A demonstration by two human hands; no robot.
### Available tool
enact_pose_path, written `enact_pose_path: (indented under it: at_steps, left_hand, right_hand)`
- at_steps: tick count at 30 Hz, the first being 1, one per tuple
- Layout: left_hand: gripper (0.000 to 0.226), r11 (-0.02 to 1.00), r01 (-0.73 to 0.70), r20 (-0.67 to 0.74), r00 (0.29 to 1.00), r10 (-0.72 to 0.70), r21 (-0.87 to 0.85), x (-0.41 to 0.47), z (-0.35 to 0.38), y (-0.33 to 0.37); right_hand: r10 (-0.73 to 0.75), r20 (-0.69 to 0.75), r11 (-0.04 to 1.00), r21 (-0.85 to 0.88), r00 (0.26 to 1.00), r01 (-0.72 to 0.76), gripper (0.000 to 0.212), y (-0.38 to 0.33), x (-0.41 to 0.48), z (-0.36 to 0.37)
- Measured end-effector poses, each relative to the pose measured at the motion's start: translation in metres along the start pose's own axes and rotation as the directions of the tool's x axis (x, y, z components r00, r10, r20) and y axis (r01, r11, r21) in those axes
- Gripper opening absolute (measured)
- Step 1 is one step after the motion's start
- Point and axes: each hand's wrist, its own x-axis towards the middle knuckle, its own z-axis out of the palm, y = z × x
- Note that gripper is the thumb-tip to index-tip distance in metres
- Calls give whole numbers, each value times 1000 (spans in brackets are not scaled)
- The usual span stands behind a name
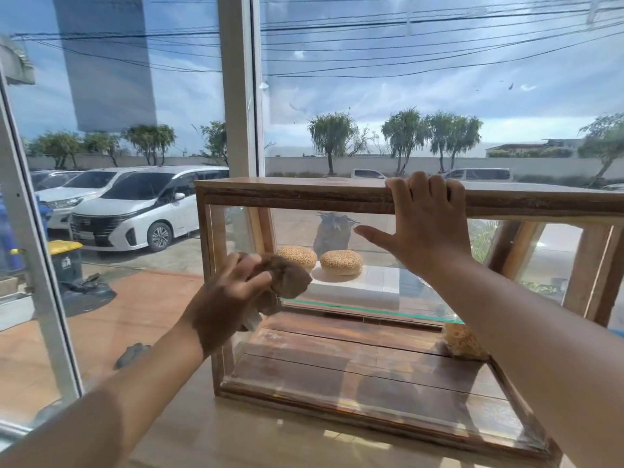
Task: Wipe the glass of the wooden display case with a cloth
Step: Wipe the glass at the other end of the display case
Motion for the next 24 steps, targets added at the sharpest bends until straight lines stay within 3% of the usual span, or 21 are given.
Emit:
enact_pose_path:
  at_steps: [4,8,11,14,18,21,24]
  left_hand:
    - [41,980,200,-158,967,-200,-19,29,-12,-40]
    - [38,986,169,-211,964,-162,16,29,-5,-48]
    - [31,972,236,-248,941,-230,-3,29,-1,-45]
    - [22,942,335,-220,920,-324,17,27,5,-42]
    - [30,950,312,-204,929,-308,-9,7,12,-31]
    - [36,953,296,-95,949,-301,-58,-33,28,-12]
    - [26,931,339,10,940,-341,-135,-80,51,6]
  right_hand:
    - [0,5,1000,0,1000,0,77,-1,0,-1]
    - [0,-2,1000,3,1000,0,77,0,0,0]
    - [0,-15,1000,0,1000,0,76,0,1,1]
    - [1,-8,1000,2,1000,-1,76,0,0,1]
    - [2,-7,1000,-9,1000,-2,76,0,0,0]
    - [5,0,1000,-9,1000,-5,77,-1,0,1]
    - [11,8,1000,-11,1000,-11,78,-1,1,1]
